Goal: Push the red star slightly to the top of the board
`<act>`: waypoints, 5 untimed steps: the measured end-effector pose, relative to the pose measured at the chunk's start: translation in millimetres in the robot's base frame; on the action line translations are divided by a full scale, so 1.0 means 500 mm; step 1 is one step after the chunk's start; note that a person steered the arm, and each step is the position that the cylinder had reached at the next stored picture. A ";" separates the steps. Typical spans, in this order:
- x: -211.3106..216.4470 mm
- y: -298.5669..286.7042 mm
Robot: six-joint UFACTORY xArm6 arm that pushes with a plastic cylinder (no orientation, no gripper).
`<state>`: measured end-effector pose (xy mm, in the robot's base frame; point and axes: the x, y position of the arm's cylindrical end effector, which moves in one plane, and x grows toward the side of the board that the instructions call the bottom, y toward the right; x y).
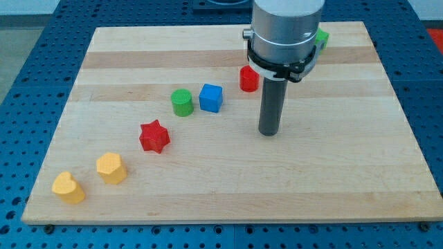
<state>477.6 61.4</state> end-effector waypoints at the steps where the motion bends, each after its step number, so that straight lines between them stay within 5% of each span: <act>1: 0.041 -0.078; 5: 0.143 -0.324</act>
